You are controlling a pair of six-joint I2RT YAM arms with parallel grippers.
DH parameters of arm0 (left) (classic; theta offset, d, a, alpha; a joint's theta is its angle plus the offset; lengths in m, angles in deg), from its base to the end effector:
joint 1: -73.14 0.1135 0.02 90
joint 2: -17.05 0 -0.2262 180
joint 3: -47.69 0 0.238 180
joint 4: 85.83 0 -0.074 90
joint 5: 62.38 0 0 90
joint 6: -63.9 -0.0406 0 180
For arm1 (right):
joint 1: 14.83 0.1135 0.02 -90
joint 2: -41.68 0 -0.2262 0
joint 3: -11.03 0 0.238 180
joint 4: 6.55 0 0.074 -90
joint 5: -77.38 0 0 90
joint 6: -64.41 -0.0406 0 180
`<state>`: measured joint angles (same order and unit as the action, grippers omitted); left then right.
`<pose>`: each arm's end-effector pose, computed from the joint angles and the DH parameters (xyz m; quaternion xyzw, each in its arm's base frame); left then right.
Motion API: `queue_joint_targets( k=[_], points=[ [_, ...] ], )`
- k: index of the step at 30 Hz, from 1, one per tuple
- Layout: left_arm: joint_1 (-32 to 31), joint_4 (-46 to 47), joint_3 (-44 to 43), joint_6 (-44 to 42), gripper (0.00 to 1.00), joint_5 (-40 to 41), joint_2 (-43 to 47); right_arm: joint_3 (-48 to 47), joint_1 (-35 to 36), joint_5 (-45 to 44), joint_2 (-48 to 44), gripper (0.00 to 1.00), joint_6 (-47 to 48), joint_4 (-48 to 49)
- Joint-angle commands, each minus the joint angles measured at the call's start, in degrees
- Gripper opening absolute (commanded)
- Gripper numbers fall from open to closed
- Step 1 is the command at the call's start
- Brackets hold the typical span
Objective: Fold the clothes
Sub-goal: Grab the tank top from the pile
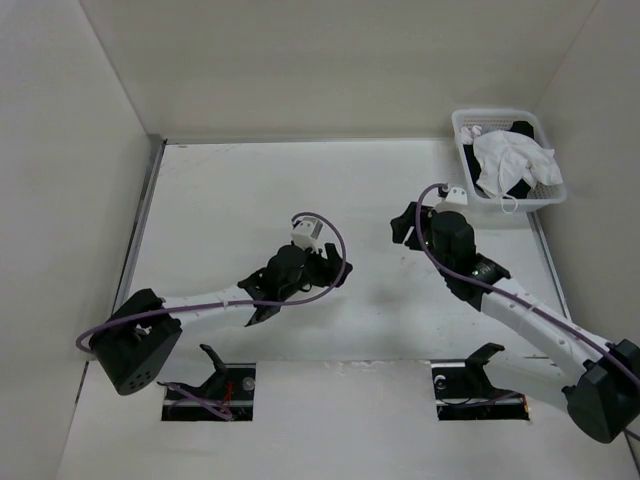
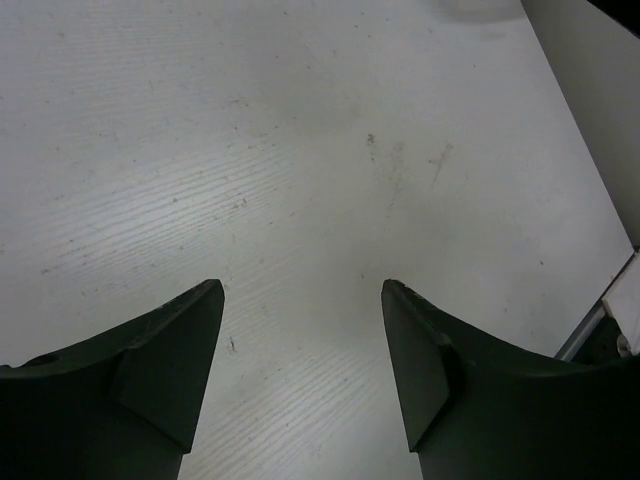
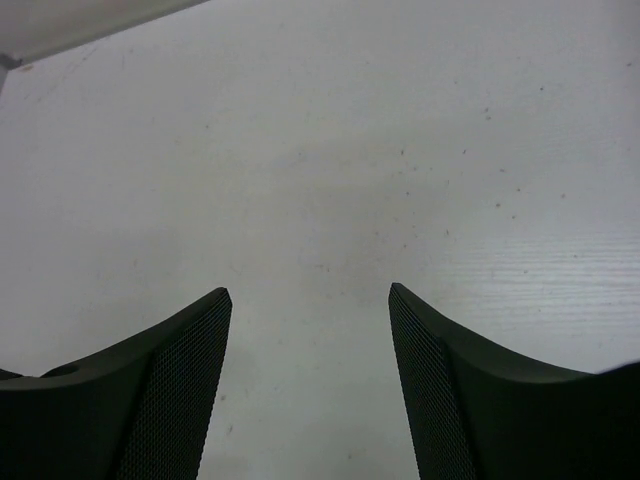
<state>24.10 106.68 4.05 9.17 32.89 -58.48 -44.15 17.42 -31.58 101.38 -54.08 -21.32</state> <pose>0.1821 -0.2041 0.1688 0.0713 0.8125 -0.3597 0.4532 0.2178 0.1218 0.2529 0.0689 0.8071 0.1727 0.5603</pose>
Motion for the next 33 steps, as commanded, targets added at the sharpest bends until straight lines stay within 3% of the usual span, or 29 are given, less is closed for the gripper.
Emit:
queue_joint_targets(
  k=[1,9,10,12,13,15,19,22,27,33],
  points=[
    [1.4,1.7,0.6,0.9,0.64,-1.0,2.4,0.7,0.3,-0.9,-3.1,0.69,0.5,1.7],
    [3.3,2.9,1.9,1.4,0.66,-1.8,2.5,-0.4,-1.4,-0.3,-2.8,0.65,0.5,2.5],
    [3.3,3.0,2.0,1.4,0.66,-1.8,2.4,-0.7,-1.5,-0.3,-2.4,0.57,0.5,2.5],
    [3.5,3.1,2.1,1.4,0.65,-1.8,2.6,-3.4,-4.4,-1.4,-0.2,0.13,0.5,1.9],
    [3.6,3.2,2.4,1.4,0.65,-1.8,3.1,-4.8,-6.3,-1.9,0.7,0.05,0.5,1.7],
    [3.6,5.0,3.5,1.0,0.62,-1.2,4.0,-9.1,-13.5,-2.6,4.1,0.01,0.5,1.5],
    [4.5,8.0,5.3,0.8,0.45,-1.5,4.3,-20.4,-28.6,-0.6,16.2,0.02,0.1,3.6],
    [5.3,8.0,5.3,0.8,0.36,-1.6,4.0,-30.1,-35.5,0.1,27.6,0.07,-0.8,3.2],
    [5.9,9.1,5.3,1.1,0.39,-1.7,1.4,-45.5,-43.5,-0.8,45.3,0.42,-0.1,0.9],
    [7.4,11.3,6.0,2.2,0.48,-1.7,0.2,-55.8,-47.5,4.0,57.0,0.56,2.1,-2.5]
  ],
)
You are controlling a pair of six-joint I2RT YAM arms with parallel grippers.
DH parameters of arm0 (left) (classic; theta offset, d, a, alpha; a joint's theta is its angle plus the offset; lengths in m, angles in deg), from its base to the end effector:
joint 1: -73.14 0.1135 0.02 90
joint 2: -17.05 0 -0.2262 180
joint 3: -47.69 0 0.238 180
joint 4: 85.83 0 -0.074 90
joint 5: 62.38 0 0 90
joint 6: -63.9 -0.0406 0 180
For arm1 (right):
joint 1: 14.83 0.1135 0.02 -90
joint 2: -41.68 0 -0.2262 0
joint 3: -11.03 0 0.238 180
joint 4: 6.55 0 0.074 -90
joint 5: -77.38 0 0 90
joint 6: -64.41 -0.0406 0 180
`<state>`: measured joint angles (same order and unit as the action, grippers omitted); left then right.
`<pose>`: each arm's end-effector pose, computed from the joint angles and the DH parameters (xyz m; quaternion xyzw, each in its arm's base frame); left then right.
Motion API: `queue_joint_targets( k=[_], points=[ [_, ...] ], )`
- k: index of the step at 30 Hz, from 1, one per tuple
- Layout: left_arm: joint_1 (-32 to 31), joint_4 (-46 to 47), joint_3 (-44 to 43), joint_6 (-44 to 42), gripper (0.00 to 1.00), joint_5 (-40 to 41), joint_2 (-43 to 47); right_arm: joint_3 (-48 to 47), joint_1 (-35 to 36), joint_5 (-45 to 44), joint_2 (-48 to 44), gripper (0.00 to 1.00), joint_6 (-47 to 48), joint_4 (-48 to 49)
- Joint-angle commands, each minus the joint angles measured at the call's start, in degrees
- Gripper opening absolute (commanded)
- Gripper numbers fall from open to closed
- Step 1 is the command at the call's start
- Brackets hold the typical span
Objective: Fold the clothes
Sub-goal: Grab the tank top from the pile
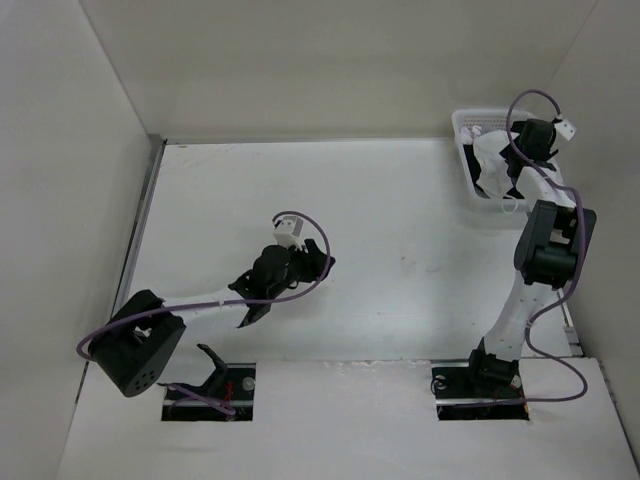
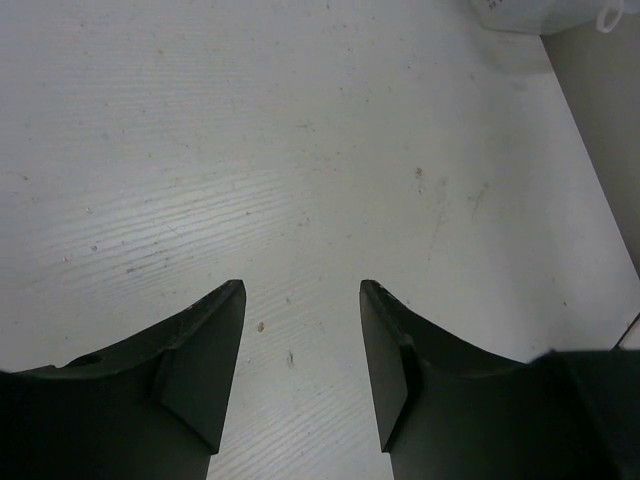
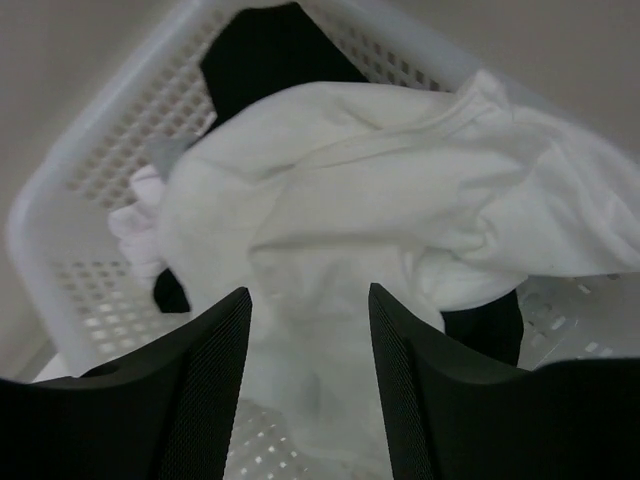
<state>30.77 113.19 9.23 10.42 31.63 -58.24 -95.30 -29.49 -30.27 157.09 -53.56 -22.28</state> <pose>0.1955 -0.1745 0.1546 0.0206 0.8075 -0.3522 0.4726 0.4365 -0.1269 0.2330 0.3796 0.7455 -0.0667 0.5437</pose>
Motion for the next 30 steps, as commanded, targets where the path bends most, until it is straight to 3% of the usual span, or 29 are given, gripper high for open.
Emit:
queue_joint_targets(
  k=[1,7,8,10,12,17,26,30],
  points=[
    [0.9,5.0,1.0,1.0,0.49,-0.4,0.0,-6.1,-0.9,3.4,3.0,0.56,2.2,-2.3],
    [1.2,6.3,0.9,1.2,0.49,-0.4,-1.4,-7.8,-1.1,6.4,6.6,0.49,2.0,-3.6],
    [1.2,6.3,0.9,1.2,0.49,-0.4,-1.4,-7.5,-1.0,6.2,6.8,0.44,1.9,-3.4],
    [0.9,6.3,0.8,1.2,0.49,-0.4,-1.5,-6.6,-1.0,5.4,6.6,0.25,1.3,-2.8],
    [0.8,6.3,0.7,1.2,0.49,-0.4,-1.8,-4.2,-1.0,4.8,4.8,0.14,0.7,-0.5],
    [-0.1,6.3,0.4,1.0,0.49,-0.4,-2.1,2.5,-0.6,2.0,-3.4,0.14,0.5,6.2],
    [-1.0,6.4,0.2,1.2,0.49,-0.9,-2.1,8.1,1.6,0.3,-17.1,0.15,1.0,7.3],
    [-1.0,6.5,0.4,1.3,0.49,-1.3,-1.9,10.5,3.2,1.2,-23.6,0.08,-0.2,7.3]
  ],
)
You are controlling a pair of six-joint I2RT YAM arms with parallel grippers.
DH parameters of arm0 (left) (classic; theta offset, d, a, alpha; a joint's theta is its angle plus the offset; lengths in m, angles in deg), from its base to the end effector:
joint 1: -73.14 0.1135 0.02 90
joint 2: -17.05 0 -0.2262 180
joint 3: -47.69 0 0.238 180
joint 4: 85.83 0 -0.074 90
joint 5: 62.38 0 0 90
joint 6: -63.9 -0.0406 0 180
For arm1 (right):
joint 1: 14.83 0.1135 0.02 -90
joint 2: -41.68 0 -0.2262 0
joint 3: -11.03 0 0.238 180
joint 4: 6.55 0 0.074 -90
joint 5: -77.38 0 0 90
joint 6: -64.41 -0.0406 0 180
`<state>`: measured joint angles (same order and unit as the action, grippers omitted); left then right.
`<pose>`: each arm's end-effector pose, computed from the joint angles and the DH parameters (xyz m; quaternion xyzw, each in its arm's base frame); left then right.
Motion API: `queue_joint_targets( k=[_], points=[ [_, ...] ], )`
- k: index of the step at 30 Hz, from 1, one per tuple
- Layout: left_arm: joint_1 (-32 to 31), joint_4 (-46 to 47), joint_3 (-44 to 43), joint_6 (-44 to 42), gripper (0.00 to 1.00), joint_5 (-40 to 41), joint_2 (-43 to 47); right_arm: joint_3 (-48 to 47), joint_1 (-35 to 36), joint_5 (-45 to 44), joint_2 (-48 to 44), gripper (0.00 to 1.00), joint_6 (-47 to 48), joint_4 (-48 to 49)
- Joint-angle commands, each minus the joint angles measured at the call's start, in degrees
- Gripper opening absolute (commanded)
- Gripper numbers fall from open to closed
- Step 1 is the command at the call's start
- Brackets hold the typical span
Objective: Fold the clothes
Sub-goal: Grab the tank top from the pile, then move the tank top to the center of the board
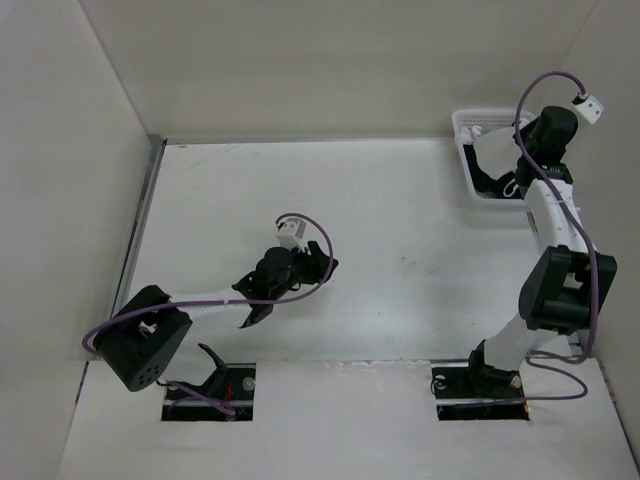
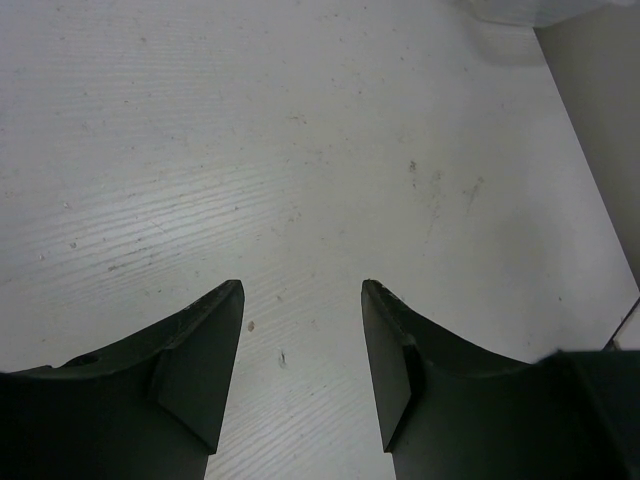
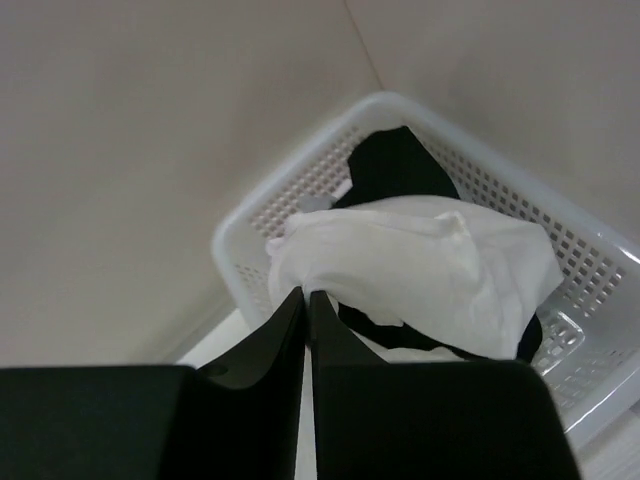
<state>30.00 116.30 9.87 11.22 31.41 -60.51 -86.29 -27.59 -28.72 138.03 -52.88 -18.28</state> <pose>0.1941 -0.1782 0.1476 0.0214 0.8065 -0.3608 0.4678 0.3818 -0.0980 0.3212 0.3451 0.6860 -0.0272 0.6400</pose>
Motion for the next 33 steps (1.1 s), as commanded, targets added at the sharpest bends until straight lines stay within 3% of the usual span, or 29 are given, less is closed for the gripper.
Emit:
queue_joint_targets(
  k=[1,8,13,20,25,29,33],
  points=[
    [0.0,3.4,-0.2,0.5,0.49,-1.1,0.6,1.9,2.1,0.1,-6.6,0.07,-1.1,3.3],
    [3.7,3.1,0.5,3.2,0.48,-1.2,2.3,-0.9,13.4,3.9,-18.7,0.05,-1.5,2.2],
    [8.5,-0.2,2.3,6.2,0.48,-1.2,10.4,-1.2,23.3,5.9,-26.6,0.08,-1.5,1.1],
    [17.6,-12.8,5.0,8.4,0.49,-0.6,29.0,17.9,38.6,5.4,-42.8,0.07,-4.3,0.9],
    [20.2,-17.8,5.3,8.6,0.50,0.2,34.9,29.0,51.4,2.2,-52.1,0.07,-10.7,0.3],
    [20.5,-17.1,4.4,7.6,0.50,0.7,30.0,29.4,54.8,3.1,-43.0,0.07,-12.0,3.2],
    [20.9,-15.6,3.3,7.6,0.49,0.9,24.1,22.0,48.1,9.1,-21.3,0.04,-13.3,9.2]
  ],
)
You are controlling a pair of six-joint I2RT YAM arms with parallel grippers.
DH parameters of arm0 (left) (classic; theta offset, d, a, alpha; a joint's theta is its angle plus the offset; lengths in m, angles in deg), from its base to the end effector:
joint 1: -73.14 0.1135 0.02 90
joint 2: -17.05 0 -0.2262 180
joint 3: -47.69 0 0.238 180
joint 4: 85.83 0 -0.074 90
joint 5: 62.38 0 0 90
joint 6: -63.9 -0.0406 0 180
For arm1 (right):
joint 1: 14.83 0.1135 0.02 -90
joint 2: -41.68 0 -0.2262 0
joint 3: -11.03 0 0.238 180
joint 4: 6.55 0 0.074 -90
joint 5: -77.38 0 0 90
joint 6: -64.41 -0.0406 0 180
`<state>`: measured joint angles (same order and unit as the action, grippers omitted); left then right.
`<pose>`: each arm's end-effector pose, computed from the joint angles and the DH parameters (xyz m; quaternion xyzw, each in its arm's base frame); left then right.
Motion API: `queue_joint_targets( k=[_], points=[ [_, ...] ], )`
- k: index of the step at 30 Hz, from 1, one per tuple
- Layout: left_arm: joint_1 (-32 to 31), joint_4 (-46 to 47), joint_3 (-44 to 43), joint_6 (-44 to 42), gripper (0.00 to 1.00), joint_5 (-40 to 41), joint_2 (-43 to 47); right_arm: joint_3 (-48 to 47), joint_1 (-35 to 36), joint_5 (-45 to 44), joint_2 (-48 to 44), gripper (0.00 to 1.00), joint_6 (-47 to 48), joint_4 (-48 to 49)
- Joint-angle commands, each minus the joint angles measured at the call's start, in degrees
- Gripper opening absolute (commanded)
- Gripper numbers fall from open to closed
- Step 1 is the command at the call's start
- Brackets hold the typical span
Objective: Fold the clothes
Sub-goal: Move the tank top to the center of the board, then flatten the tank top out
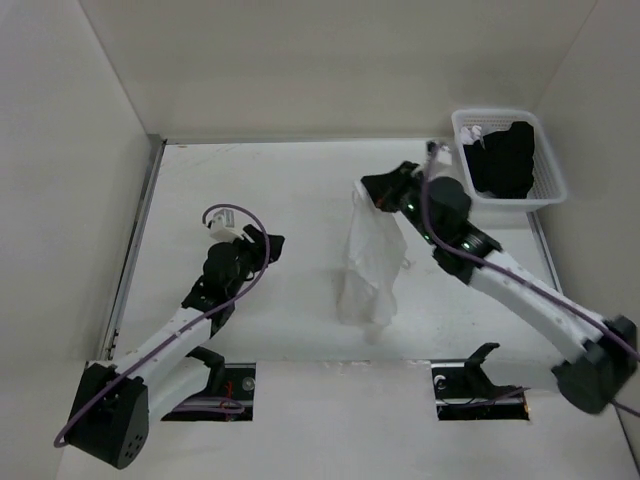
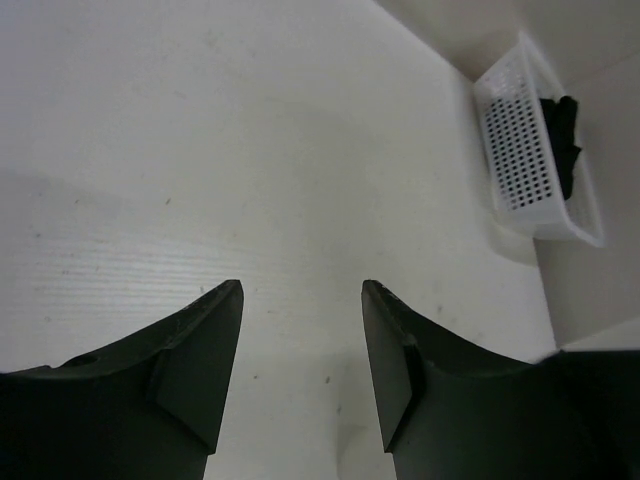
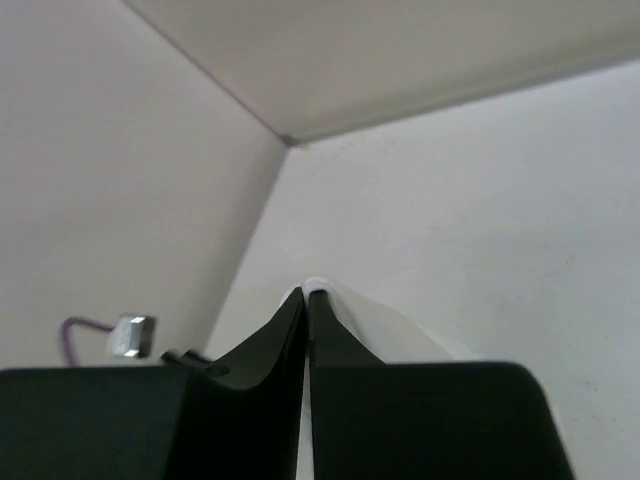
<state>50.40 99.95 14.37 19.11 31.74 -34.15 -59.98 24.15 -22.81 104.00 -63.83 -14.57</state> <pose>0.2010 -0.0811 0.1927 -0.1736 0.7579 -0.3279 0.5366 0.2099 0.1606 0.3511 0.0586 0.7006 0.3933 0.5925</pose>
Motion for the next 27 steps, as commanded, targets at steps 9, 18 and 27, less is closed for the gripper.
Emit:
queue_joint_targets(
  k=[9,18,27],
  points=[
    [-8.3,0.2,-3.0,-3.6,0.48,1.3,-10.4,-41.8,-12.9,2.0,55.1,0.29,-8.0,-3.2],
    [-24.1,-4.2,-9.8,-14.2,0.44,18.0,-19.9,-13.5,-13.5,2.0,35.8,0.21,-4.6,6.5],
    [-26.0,-10.3,-24.7,-24.2,0.36,25.8,-36.1,17.3,-15.4,4.3,20.5,0.18,-8.7,16.5]
  ],
)
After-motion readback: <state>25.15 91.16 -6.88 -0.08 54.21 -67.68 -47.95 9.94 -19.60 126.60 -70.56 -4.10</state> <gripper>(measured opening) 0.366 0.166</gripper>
